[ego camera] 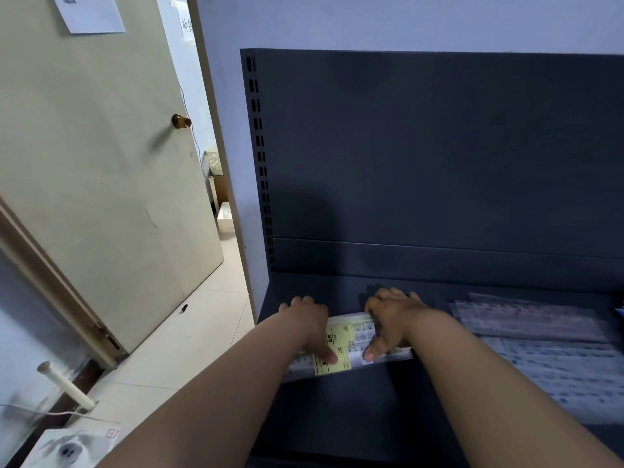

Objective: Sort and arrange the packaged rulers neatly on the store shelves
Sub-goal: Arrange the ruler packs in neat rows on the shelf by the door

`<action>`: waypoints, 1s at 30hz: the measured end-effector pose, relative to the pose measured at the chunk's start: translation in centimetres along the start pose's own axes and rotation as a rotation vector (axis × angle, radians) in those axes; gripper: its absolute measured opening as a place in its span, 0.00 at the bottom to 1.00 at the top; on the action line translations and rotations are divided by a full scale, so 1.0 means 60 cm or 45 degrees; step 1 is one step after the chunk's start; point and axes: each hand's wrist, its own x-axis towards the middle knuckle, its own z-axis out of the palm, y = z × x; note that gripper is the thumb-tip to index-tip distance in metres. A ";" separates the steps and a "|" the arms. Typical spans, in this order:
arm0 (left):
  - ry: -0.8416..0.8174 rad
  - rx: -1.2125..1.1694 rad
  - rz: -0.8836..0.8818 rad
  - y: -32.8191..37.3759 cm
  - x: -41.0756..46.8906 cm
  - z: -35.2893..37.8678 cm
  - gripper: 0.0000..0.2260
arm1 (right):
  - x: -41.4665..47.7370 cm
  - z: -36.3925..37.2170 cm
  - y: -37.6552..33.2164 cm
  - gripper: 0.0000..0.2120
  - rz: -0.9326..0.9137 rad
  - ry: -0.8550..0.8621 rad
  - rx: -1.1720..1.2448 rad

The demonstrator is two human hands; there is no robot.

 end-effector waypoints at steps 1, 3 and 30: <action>-0.024 -0.014 -0.005 0.001 0.000 -0.002 0.39 | 0.001 0.001 0.001 0.44 -0.004 0.003 0.002; -0.060 -0.054 -0.010 0.003 0.000 -0.004 0.39 | 0.001 0.005 0.005 0.45 0.000 0.004 0.015; -0.113 -0.171 0.037 -0.005 0.004 -0.009 0.30 | -0.022 0.019 0.007 0.27 0.026 0.098 0.316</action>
